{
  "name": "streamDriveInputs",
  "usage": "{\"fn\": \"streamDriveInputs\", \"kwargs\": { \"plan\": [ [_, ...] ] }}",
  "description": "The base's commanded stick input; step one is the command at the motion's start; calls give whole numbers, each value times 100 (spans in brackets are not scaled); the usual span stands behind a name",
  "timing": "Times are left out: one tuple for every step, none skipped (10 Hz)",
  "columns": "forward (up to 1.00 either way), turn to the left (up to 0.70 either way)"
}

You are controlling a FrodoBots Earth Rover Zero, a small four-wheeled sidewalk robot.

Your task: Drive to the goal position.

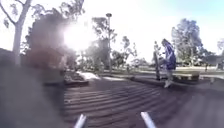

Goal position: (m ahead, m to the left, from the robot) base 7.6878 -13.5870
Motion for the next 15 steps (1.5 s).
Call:
{"fn": "streamDriveInputs", "kwargs": {
  "plan": [
    [98,0],
    [98,0],
    [98,0],
    [98,0],
    [98,0],
    [98,0],
    [98,0],
    [98,-22],
    [98,-37],
    [98,-34],
    [98,-18],
    [98,-3],
    [98,0],
    [98,0],
    [98,0]
  ]
}}
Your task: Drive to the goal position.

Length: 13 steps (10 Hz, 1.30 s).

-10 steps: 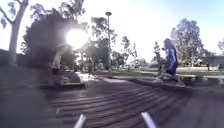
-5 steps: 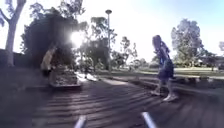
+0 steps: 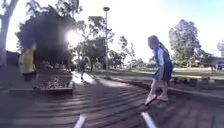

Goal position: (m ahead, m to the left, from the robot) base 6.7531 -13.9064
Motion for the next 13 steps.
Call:
{"fn": "streamDriveInputs", "kwargs": {
  "plan": [
    [98,0],
    [98,0],
    [99,20],
    [99,16],
    [99,5],
    [98,1],
    [90,28],
    [74,33],
    [38,19],
    [0,0],
    [0,0],
    [0,0],
    [0,0]
  ]
}}
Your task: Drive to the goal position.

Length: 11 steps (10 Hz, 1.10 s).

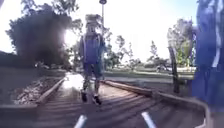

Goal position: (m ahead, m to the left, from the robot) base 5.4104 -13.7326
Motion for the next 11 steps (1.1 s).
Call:
{"fn": "streamDriveInputs", "kwargs": {
  "plan": [
    [0,0],
    [0,0],
    [-11,0],
    [-87,0],
    [-100,0],
    [-100,0],
    [-100,0],
    [-100,0],
    [-100,0],
    [-30,0],
    [-6,8]
  ]
}}
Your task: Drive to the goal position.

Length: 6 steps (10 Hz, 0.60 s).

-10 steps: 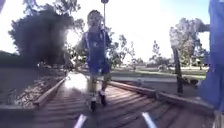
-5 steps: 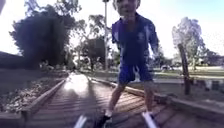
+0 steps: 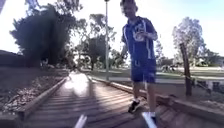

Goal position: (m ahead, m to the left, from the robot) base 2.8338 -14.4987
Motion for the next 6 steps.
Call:
{"fn": "streamDriveInputs", "kwargs": {
  "plan": [
    [-3,26],
    [19,52],
    [60,58],
    [60,59],
    [60,59],
    [59,58]
  ]
}}
